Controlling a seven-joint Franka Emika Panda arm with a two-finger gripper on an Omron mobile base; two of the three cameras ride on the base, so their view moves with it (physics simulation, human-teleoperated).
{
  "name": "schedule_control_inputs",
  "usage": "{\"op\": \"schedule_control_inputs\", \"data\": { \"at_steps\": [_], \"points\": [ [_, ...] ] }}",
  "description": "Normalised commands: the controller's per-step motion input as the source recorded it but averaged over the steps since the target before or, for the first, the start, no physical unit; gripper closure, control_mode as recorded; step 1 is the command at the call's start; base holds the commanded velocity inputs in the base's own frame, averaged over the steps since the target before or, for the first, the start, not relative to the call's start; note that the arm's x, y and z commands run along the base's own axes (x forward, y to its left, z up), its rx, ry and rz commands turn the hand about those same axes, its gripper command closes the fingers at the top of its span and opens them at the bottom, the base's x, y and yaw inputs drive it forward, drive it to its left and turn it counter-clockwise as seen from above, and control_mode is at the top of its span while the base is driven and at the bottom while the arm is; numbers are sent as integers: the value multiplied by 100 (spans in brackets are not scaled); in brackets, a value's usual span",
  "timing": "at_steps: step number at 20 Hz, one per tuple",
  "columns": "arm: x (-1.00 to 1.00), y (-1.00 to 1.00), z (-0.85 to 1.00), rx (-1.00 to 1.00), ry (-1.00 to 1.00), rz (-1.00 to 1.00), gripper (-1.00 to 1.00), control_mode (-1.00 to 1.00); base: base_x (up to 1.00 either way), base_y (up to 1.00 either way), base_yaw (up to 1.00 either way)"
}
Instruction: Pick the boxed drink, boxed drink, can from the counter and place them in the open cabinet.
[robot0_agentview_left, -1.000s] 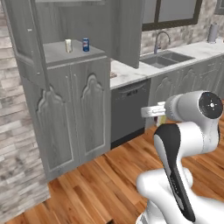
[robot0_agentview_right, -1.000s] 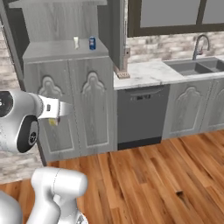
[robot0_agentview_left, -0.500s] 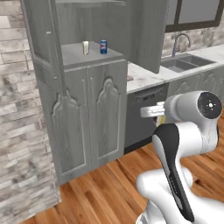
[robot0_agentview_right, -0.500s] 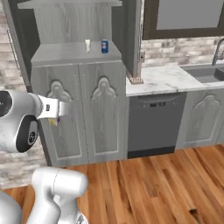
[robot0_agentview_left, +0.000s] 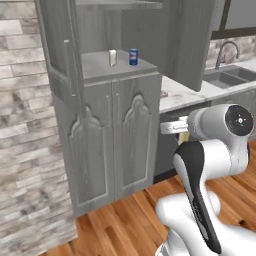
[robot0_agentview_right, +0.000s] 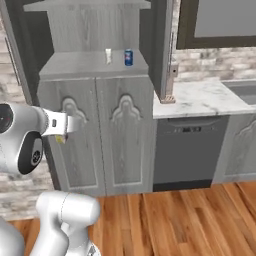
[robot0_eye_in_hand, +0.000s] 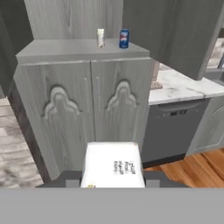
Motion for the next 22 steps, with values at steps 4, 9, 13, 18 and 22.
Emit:
{"op": "schedule_control_inputs", "data": {
  "at_steps": [4, 9, 13, 18, 22],
  "points": [
    [0, 0, 0, 0, 0, 0, 100, 100, 55, -27, 20],
    [0, 0, 0, 0, 0, 0, 100, 100, 53, -40, 19],
    [0, 0, 0, 0, 0, 0, 100, 100, 49, -19, 18],
    [0, 0, 0, 0, 0, 0, 100, 100, 45, 0, 21],
    [0, 0, 0, 0, 0, 0, 100, 100, 41, -3, 21]
  ]
}}
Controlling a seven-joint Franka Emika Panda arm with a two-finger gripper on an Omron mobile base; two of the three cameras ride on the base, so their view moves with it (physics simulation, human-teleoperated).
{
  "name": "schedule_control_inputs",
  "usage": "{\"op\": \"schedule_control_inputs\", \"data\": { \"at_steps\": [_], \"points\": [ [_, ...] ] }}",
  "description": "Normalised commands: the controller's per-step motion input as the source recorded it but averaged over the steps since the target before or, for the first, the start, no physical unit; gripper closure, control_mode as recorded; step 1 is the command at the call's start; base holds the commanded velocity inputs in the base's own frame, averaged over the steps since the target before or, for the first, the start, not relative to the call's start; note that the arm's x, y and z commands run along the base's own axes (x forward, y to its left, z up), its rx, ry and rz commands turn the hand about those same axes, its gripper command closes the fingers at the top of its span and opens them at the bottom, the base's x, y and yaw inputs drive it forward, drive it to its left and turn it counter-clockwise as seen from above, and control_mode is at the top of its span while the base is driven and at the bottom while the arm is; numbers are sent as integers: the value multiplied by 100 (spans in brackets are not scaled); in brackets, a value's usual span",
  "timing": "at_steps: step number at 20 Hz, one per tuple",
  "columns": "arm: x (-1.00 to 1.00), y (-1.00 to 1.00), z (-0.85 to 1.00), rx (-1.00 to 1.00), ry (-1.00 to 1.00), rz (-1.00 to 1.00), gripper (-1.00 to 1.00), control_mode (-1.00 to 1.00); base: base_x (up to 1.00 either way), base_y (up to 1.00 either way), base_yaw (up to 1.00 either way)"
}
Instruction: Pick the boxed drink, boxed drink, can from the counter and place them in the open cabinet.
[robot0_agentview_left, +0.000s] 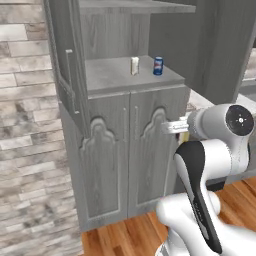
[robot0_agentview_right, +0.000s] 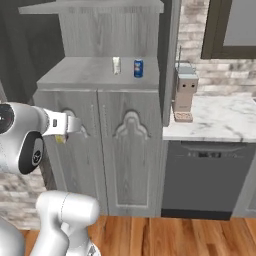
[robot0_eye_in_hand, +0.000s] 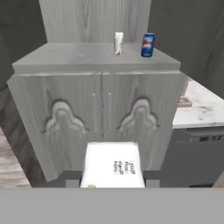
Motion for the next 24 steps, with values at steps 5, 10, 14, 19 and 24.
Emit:
{"op": "schedule_control_inputs", "data": {
  "at_steps": [5, 10, 14, 19, 24],
  "points": [
    [0, 0, 0, 0, 0, 0, 100, 100, 44, -9, 20],
    [0, 0, 0, 0, 0, 0, 100, 100, 48, -8, 20],
    [0, 0, 0, 0, 0, 0, 100, 100, 40, -24, 19],
    [0, 0, 0, 0, 0, 0, 100, 100, 37, -24, 17],
    [0, 0, 0, 0, 0, 0, 100, 100, 41, -35, 16]
  ]
}}
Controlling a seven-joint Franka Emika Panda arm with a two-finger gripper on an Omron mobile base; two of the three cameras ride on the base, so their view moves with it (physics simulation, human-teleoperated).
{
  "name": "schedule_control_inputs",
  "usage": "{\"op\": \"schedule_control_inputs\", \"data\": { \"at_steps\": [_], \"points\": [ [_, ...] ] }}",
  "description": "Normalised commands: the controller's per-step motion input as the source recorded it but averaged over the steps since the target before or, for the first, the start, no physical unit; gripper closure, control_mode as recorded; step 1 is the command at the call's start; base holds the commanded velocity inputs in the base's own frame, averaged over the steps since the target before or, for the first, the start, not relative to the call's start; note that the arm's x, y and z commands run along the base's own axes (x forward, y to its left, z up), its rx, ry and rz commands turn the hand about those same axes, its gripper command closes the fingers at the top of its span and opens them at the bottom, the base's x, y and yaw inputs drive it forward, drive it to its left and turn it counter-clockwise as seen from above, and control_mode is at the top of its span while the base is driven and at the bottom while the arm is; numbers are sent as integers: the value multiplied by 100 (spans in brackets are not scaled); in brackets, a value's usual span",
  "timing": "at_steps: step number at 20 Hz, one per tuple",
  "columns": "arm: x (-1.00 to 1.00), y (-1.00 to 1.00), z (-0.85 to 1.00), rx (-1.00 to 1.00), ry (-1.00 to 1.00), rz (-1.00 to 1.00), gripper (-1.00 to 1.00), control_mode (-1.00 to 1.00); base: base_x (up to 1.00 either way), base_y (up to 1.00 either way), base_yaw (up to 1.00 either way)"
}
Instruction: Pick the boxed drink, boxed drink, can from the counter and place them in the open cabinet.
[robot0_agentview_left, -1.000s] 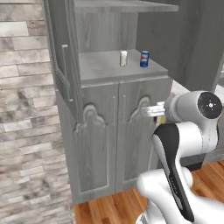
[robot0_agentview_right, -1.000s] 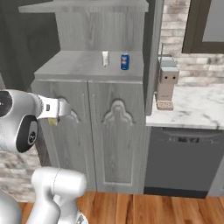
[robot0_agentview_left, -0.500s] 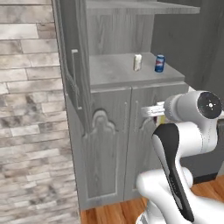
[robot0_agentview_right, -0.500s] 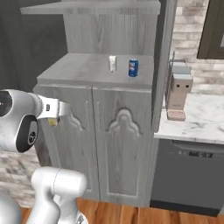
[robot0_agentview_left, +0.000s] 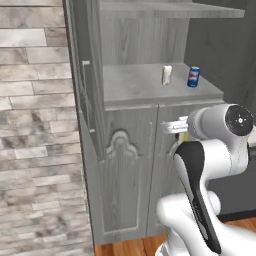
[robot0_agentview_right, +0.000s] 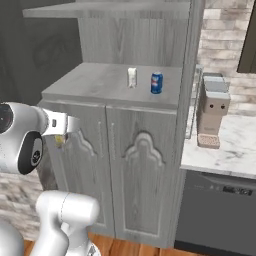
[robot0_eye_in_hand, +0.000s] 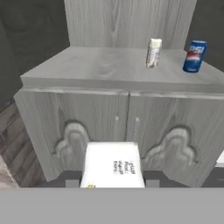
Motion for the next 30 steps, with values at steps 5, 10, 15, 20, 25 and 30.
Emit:
{"op": "schedule_control_inputs", "data": {
  "at_steps": [5, 10, 15, 20, 25, 30],
  "points": [
    [0, 0, 0, 0, 0, 0, 100, 100, 46, -40, 15],
    [0, 0, 0, 0, 0, 0, 100, 100, 42, -27, 13],
    [0, 0, 0, 0, 0, 0, 100, 100, 36, -1, 10],
    [0, 0, 0, 0, 0, 0, 100, 100, 38, -6, 10],
    [0, 0, 0, 0, 0, 0, 100, 100, 26, -10, 6],
    [0, 0, 0, 0, 0, 0, 100, 100, 34, -9, 5]
  ]
}}
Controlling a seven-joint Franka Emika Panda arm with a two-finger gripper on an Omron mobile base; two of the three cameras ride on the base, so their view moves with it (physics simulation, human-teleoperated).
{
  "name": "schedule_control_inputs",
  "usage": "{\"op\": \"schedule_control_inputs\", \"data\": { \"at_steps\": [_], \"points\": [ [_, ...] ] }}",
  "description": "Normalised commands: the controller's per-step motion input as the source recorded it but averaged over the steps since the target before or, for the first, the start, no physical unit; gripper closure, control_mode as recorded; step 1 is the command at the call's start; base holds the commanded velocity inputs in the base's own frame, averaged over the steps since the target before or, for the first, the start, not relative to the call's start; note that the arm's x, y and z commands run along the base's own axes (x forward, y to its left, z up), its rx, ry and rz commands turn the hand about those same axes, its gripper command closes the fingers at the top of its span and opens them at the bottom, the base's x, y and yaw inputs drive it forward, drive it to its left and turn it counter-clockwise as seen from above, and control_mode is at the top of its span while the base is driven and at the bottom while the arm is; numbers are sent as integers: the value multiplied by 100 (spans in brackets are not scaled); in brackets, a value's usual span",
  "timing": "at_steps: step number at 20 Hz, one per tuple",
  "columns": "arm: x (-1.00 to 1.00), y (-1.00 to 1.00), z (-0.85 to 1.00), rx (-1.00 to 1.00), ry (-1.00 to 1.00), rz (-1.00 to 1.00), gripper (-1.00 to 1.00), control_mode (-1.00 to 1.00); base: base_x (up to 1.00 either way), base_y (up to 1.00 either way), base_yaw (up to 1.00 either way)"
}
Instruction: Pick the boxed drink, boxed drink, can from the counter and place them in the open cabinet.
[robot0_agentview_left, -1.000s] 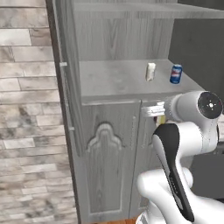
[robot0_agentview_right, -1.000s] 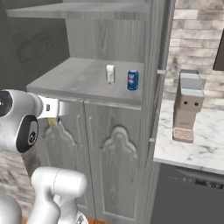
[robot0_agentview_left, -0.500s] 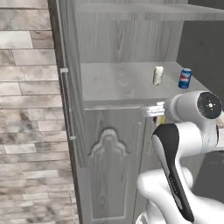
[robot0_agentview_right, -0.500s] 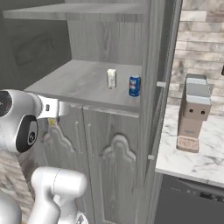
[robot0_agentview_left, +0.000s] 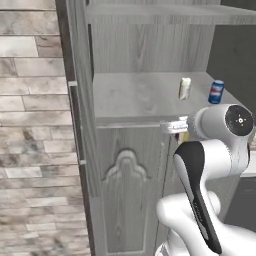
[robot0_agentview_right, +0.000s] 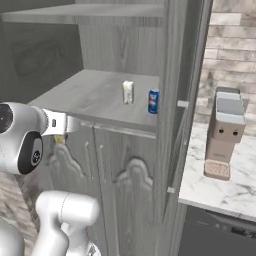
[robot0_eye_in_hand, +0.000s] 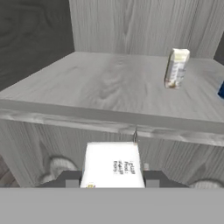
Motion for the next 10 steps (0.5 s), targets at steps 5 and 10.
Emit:
{"op": "schedule_control_inputs", "data": {
  "at_steps": [5, 10],
  "points": [
    [0, 0, 0, 0, 0, 0, 100, 100, 47, -7, 4],
    [0, 0, 0, 0, 0, 0, 100, 100, 45, -5, 1]
  ]
}}
